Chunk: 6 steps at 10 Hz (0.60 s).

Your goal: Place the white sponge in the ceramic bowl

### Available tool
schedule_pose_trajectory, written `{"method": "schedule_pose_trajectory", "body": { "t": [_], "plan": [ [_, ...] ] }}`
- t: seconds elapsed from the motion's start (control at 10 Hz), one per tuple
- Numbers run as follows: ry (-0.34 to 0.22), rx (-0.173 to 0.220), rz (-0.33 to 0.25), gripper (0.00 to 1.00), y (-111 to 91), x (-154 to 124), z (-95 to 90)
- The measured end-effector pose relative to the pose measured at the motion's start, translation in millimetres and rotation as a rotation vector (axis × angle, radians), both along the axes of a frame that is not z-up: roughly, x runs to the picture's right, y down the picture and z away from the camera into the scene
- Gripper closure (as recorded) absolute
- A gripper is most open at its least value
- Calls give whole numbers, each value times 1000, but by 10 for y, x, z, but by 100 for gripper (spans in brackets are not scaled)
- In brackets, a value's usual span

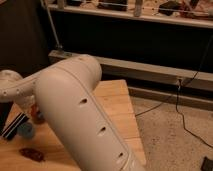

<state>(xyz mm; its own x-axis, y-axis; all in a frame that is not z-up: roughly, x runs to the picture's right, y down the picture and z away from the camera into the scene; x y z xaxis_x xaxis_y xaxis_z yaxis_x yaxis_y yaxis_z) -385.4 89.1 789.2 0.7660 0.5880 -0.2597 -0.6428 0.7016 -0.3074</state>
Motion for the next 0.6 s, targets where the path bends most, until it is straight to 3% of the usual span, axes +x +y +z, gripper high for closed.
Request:
{"method": "schedule_pose_trajectory", "body": {
  "t": [0.2,0.3,0.4,0.6],
  "plan": [
    [3,-23,31,20,-16,-17,-114],
    [20,-34,79,20,-97,21,-199],
    [47,-43,141,20,-185,96,-248],
    [149,-59,320,20,-453,453,-255]
  ]
}}
